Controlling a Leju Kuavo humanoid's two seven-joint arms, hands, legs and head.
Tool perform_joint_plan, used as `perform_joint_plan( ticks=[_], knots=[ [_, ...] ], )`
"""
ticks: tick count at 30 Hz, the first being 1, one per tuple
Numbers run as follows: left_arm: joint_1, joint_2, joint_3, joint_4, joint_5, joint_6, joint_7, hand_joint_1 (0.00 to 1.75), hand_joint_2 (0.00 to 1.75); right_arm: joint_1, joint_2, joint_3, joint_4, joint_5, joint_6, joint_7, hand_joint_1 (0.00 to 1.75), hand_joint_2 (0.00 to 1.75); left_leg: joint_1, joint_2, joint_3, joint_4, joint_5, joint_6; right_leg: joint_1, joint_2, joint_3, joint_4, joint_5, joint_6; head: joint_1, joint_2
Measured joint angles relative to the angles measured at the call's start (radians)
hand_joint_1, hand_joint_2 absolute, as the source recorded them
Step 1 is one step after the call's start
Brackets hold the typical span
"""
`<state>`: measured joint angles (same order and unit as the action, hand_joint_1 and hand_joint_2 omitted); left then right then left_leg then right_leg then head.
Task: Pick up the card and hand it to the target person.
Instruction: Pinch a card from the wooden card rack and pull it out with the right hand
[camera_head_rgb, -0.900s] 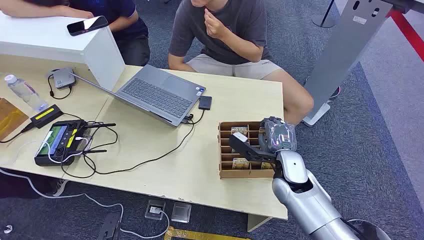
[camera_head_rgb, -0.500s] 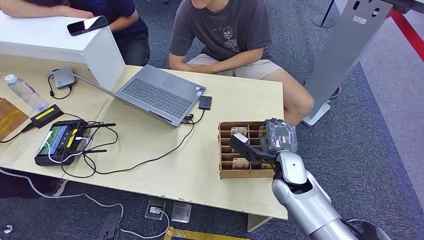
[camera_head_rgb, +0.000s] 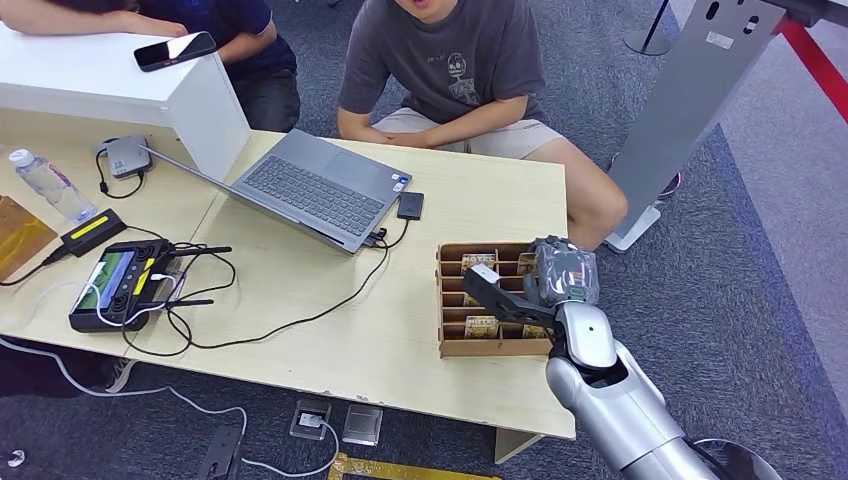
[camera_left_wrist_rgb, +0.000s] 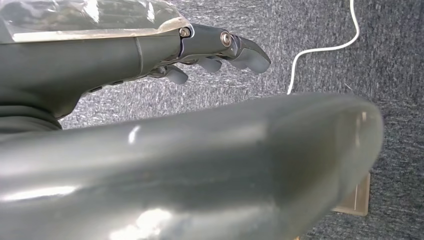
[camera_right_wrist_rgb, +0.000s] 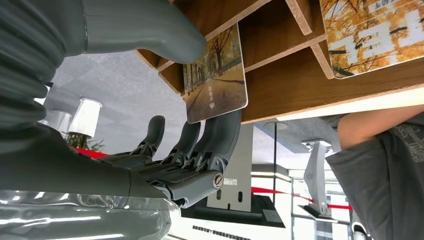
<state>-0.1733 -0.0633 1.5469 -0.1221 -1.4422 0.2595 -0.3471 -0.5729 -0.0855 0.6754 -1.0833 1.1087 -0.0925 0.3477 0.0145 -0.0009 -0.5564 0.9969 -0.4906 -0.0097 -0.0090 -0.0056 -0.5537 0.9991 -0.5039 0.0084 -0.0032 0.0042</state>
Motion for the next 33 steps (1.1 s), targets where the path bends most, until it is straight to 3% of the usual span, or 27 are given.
perform_joint_plan(
  ticks=[2, 9, 25, 33],
  knots=[
    [0.000, 0.000, 0.000, 0.000, -0.001, 0.000, 0.000, 0.00, 0.00, 0.000, 0.000, 0.000, -0.001, -0.002, 0.000, 0.000, 1.25, 1.75, 0.000, 0.000, 0.000, 0.000, 0.000, 0.000, 0.000, 0.000, 0.000, 0.000, 0.000, 0.000, 0.000, 0.000],
    [0.000, 0.000, 0.000, 0.000, -0.003, 0.000, 0.000, 0.00, 0.00, 0.001, -0.003, -0.002, -0.006, -0.025, -0.002, -0.009, 1.41, 1.75, 0.000, 0.000, 0.000, 0.000, 0.000, 0.000, 0.000, 0.000, 0.000, 0.000, 0.000, 0.000, -0.001, 0.000],
    [0.000, 0.000, 0.000, 0.000, -0.005, -0.002, 0.012, 0.00, 0.00, 0.002, -0.004, -0.007, -0.015, -0.034, -0.009, -0.021, 1.44, 1.75, 0.000, 0.000, 0.000, 0.000, 0.000, 0.000, 0.000, 0.000, 0.000, 0.000, 0.000, 0.000, 0.000, 0.000],
    [0.000, 0.000, 0.000, 0.000, 0.002, 0.003, 0.014, 0.00, 0.00, 0.010, -0.014, -0.009, -0.131, -0.015, 0.020, -0.018, 1.48, 1.75, 0.000, 0.000, -0.001, 0.000, 0.000, 0.000, 0.000, 0.000, -0.001, 0.000, 0.000, 0.000, 0.000, 0.000]
  ],
)
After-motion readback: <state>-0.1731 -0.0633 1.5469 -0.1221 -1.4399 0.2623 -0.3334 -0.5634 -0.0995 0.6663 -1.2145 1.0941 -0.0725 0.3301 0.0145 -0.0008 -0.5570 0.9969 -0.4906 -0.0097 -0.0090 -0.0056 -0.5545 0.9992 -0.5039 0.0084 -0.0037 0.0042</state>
